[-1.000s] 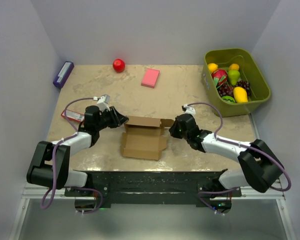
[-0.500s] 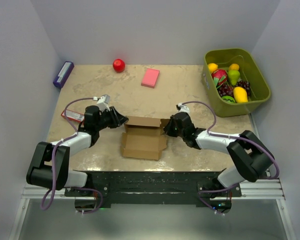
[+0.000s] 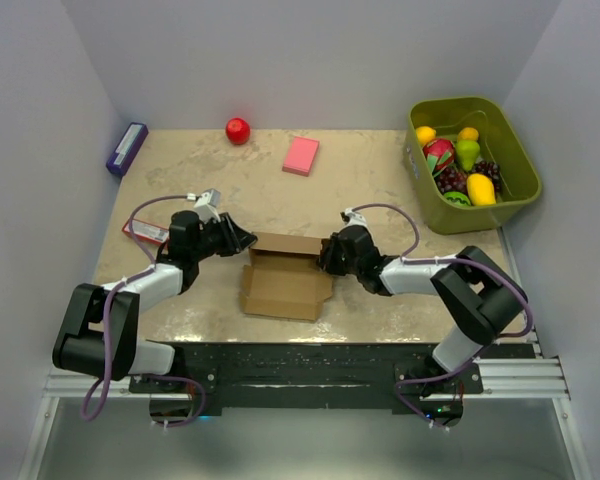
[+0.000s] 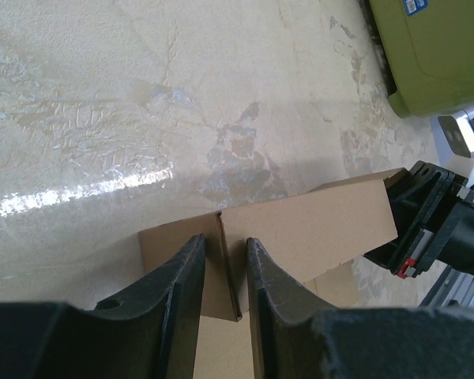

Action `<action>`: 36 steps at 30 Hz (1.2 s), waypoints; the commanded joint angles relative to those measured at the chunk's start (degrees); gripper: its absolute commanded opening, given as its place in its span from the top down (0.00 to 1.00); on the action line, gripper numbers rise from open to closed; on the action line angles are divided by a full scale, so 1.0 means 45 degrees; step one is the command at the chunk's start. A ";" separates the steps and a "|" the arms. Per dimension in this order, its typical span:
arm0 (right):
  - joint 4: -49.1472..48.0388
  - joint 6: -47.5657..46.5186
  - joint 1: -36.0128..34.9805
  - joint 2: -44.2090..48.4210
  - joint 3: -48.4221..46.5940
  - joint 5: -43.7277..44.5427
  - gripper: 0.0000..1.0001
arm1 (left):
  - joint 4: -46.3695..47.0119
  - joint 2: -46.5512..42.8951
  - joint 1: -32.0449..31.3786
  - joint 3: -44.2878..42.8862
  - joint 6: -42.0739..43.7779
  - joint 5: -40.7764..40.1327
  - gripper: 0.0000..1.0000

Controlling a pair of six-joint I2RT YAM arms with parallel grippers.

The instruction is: Fold the paper box

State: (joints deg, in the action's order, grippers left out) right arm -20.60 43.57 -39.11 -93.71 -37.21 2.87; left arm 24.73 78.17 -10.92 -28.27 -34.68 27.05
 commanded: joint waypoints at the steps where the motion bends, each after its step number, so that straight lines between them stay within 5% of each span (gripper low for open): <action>1: -0.0188 -0.0053 -0.0292 -0.0229 -0.0618 0.0181 0.98 | -0.0886 -0.0028 -0.0015 -0.0045 0.0538 -0.0288 0.69; 10: 0.2601 -0.0406 -0.1287 -0.1011 -0.1809 0.2599 1.00 | -0.0828 -0.0184 -0.0015 0.0071 0.0479 -0.0268 0.69; 17: 0.2449 0.0122 -0.1425 -0.0759 -0.1028 0.2605 1.00 | -0.0828 -0.0223 -0.0015 0.0150 0.0518 -0.0366 0.70; 27: 0.4848 -0.1029 -0.1425 0.2267 -0.2003 0.2643 0.53 | -0.1355 -0.0496 -0.0015 -0.0065 0.0870 -0.0698 0.70; 36: 0.6296 -0.1499 -0.1913 0.2778 -0.1946 0.1491 0.71 | -0.1492 -0.0633 -0.0054 -0.0182 0.0987 -0.0776 0.71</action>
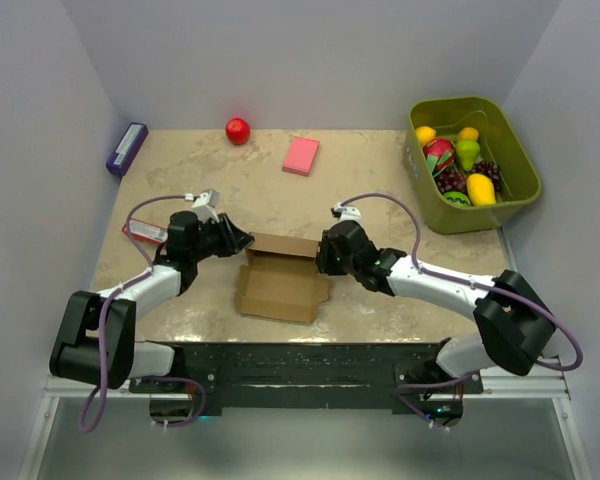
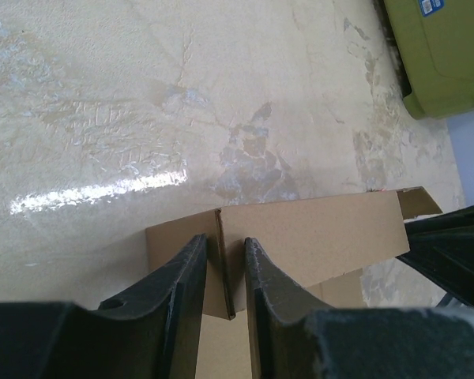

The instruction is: Fold the paper box

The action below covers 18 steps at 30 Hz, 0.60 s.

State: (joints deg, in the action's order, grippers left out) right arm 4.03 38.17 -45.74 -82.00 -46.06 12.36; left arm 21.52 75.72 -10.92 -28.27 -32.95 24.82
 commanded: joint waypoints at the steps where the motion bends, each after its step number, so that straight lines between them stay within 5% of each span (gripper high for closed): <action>1: 0.0881 -0.0241 -0.0674 0.0136 0.0060 -0.0714 0.73 | -0.0797 -0.0089 -0.0054 -0.0202 0.0584 -0.0300 0.71; 14: 0.1018 0.0423 -0.0872 -0.1778 0.0803 0.0065 0.80 | -0.1441 -0.0362 -0.0230 -0.0572 0.0915 -0.0691 0.71; 17: 0.0882 0.0443 -0.0872 -0.1954 0.0783 0.0144 0.80 | -0.1968 -0.0479 -0.0444 -0.1058 0.1228 -0.1080 0.64; 18: 0.0881 0.0443 -0.0891 -0.1974 0.0783 0.0163 0.80 | -0.2143 -0.0557 -0.0503 -0.1254 0.1325 -0.1178 0.55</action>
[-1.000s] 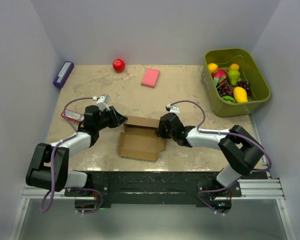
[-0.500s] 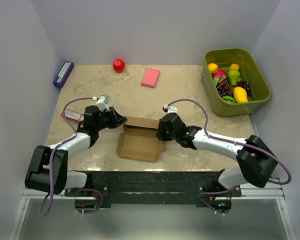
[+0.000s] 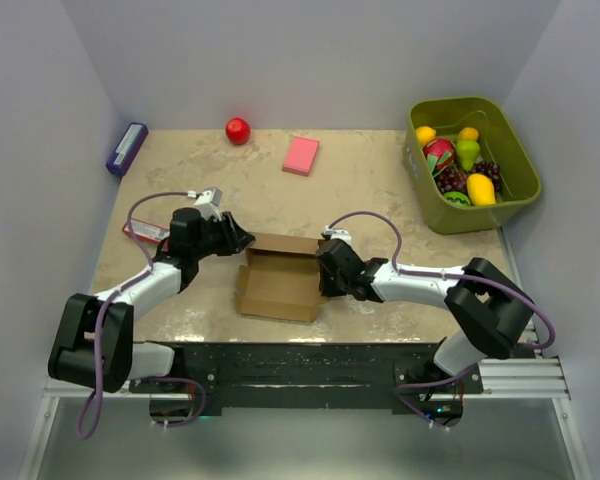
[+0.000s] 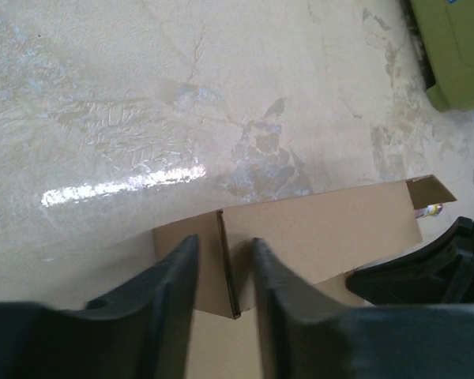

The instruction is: Fold the paper box

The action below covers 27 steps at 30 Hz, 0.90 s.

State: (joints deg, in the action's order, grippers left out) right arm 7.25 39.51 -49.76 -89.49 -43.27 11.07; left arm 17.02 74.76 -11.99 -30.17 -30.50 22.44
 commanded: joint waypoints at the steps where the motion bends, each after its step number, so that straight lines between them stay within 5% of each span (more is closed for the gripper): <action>1: 0.0129 0.0147 0.0002 -0.0347 0.0161 0.0450 0.80 | -0.1473 -0.0422 -0.0324 -0.1279 0.0995 -0.0998 0.49; 3: 0.0167 0.0166 0.0022 -0.0425 0.0142 0.0450 0.80 | -0.1962 -0.0636 -0.0519 -0.1905 0.1249 -0.1448 0.36; 6: 0.0148 0.0205 0.0002 -0.0406 0.0220 0.0489 0.80 | -0.2822 -0.1202 -0.0967 -0.3233 0.1816 -0.2541 0.29; 12: 0.0206 0.0225 0.0022 -0.0249 0.0201 0.0567 0.80 | -0.3293 -0.2199 -0.3972 -0.4116 0.2677 -0.5256 0.34; 20: 0.0030 0.0400 0.0022 -0.0542 0.0142 0.0469 0.80 | -0.0893 -0.2259 -0.8930 -0.0739 0.0726 -0.5825 0.46; 27: -0.0028 0.0556 0.0002 -0.0601 0.0298 0.0645 0.79 | 0.0514 -0.1712 -1.0480 0.1293 -0.0721 -0.6061 0.50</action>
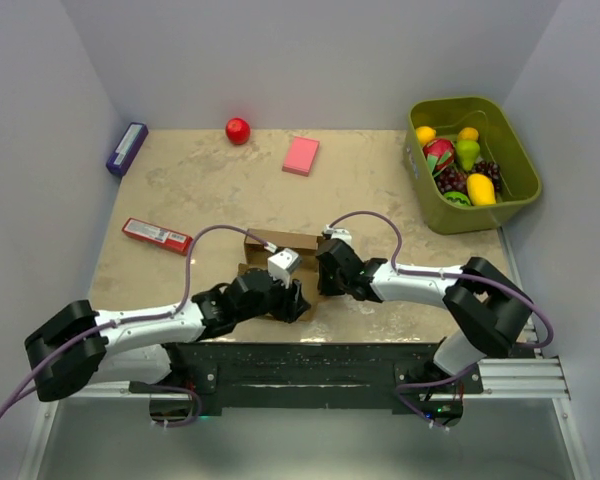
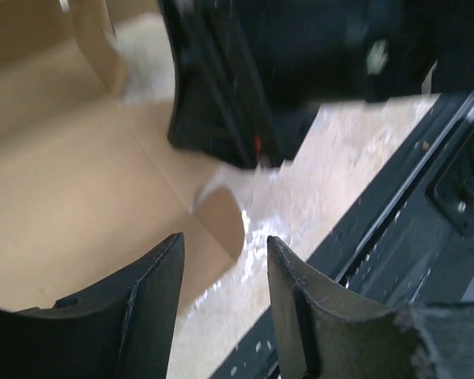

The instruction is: Fold the paper box

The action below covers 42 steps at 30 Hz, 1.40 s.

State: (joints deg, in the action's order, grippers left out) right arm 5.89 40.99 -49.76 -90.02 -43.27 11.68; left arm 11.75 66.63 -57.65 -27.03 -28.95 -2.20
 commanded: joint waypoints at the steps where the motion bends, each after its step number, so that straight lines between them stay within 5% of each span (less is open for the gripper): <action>1: 0.0234 0.0226 0.0002 -0.0484 0.0318 0.0490 0.79 | 0.2247 0.0153 -0.0431 0.0982 -0.1241 -0.0470 0.50; 14: 0.0604 -0.0007 0.0002 0.0235 0.0046 0.0353 0.73 | 0.3639 0.3570 -0.0783 0.1943 -0.1008 -0.0449 0.55; 24: 0.4213 -0.1588 0.0412 0.2326 -0.2102 0.1680 0.29 | 0.3171 0.4626 -0.0783 0.1416 -0.1574 -0.0547 0.58; 27: 0.5171 -0.1959 0.0607 0.3225 -0.2611 0.2285 0.23 | 0.3112 0.4899 -0.0783 0.1280 -0.1691 -0.0450 0.58; 32: 0.6190 -0.2429 0.1871 0.3987 -0.2711 0.2931 0.18 | 0.3054 0.5252 -0.0783 0.1123 -0.1809 -0.0332 0.58; 42: 0.4651 -0.3327 0.3186 0.2957 -0.2163 0.2657 0.19 | 0.3034 0.5291 -0.0783 0.1103 -0.1887 -0.0235 0.59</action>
State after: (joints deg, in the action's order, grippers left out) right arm 29.74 28.77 -35.68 -73.58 -52.99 22.17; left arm 33.39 87.74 -60.90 -23.00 -37.01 -2.85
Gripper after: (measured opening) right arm 0.818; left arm 0.413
